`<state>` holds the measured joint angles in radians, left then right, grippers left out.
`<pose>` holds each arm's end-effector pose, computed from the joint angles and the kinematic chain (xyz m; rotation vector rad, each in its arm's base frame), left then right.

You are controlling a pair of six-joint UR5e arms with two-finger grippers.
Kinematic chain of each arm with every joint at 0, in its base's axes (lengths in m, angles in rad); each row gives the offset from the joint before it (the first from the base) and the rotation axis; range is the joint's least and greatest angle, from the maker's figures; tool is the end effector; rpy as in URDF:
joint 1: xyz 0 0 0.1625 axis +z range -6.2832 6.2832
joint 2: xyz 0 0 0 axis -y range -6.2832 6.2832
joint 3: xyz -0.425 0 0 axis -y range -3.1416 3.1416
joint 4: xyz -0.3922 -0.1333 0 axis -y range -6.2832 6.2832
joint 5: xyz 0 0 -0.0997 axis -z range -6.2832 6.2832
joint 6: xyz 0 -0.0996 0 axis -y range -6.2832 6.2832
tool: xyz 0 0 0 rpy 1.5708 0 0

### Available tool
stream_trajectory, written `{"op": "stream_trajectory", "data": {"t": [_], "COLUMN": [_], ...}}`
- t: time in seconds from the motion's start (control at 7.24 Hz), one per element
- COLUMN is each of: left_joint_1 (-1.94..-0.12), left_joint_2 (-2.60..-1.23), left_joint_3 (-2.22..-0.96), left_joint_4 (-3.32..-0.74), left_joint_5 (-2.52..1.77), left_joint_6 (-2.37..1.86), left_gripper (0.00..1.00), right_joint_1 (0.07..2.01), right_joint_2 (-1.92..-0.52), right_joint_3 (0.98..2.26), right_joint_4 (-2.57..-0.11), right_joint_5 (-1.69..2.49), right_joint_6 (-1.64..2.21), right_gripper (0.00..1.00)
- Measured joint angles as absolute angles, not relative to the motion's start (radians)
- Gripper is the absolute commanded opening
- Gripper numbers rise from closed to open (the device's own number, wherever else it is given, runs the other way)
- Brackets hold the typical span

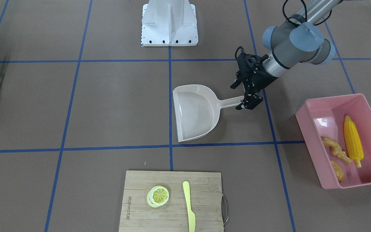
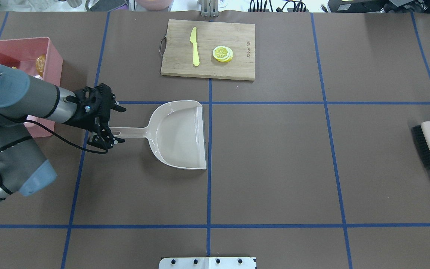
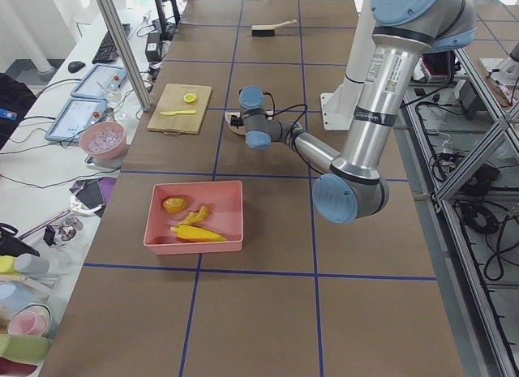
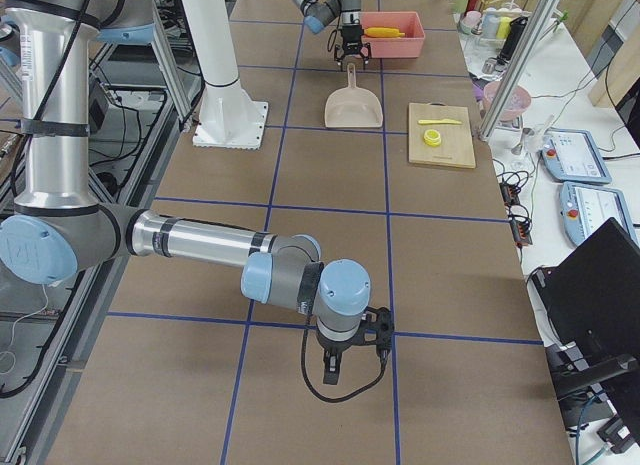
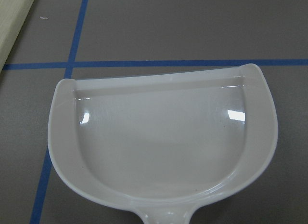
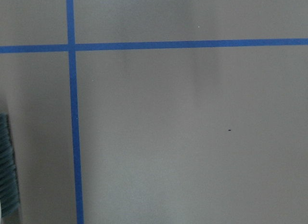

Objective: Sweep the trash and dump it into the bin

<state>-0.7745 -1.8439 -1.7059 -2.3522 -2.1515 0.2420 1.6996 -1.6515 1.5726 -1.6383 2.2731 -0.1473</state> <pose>0.3660 -0.4681 0.3545 1.0427 0.8659 1.2309 0.1255 -0.4317 0.7068 -0.0425 -0.7136 0.0337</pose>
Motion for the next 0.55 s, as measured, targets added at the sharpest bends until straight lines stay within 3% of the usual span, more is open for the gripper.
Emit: {"op": "stream_trajectory", "data": {"t": [0.55], "left_joint_1": [-1.129], "left_joint_2": [-1.717], "left_joint_3": [-1.76], "left_joint_4": [-2.159], "left_joint_5": [-2.152], "left_joint_6": [0.242], "left_gripper": [0.99], "right_joint_1": [1.7], "right_joint_2": [-1.651], "right_joint_3": [1.571], "right_joint_4": [-1.638], "right_joint_5": [2.274], "right_joint_6": [-0.148], "right_gripper": [1.0]}}
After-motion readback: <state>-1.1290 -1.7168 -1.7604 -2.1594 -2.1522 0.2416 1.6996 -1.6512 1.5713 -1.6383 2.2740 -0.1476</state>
